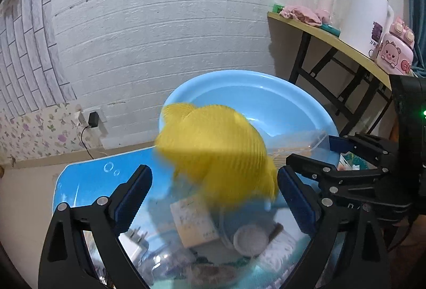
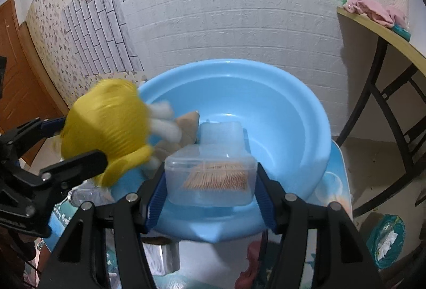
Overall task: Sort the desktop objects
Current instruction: 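Release the yellow hat with the left gripper while the right gripper drops the toothpick box, then withdraw both grippers from the basin back over the table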
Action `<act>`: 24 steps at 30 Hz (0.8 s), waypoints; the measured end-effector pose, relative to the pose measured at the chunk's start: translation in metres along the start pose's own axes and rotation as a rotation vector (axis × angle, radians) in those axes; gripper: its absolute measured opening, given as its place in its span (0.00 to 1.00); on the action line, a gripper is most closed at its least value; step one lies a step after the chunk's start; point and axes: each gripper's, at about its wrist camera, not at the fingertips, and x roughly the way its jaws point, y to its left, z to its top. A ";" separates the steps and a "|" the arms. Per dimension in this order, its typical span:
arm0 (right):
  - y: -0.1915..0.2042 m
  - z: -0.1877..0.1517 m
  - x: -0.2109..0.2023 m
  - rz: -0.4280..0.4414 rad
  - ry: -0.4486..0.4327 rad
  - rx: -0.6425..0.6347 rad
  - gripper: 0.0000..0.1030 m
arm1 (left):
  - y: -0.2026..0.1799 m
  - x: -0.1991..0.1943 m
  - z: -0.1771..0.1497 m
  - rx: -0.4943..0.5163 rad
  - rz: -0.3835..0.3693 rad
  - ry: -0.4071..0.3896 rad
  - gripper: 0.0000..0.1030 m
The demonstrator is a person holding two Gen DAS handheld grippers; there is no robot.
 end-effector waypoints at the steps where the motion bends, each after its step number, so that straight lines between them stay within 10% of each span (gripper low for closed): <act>1: 0.002 -0.001 -0.002 0.000 0.003 -0.003 0.58 | 0.001 -0.003 -0.003 0.000 0.005 0.000 0.92; 24: 0.019 -0.050 -0.048 -0.029 0.033 0.013 0.58 | 0.022 -0.041 -0.085 -0.071 0.067 0.141 0.93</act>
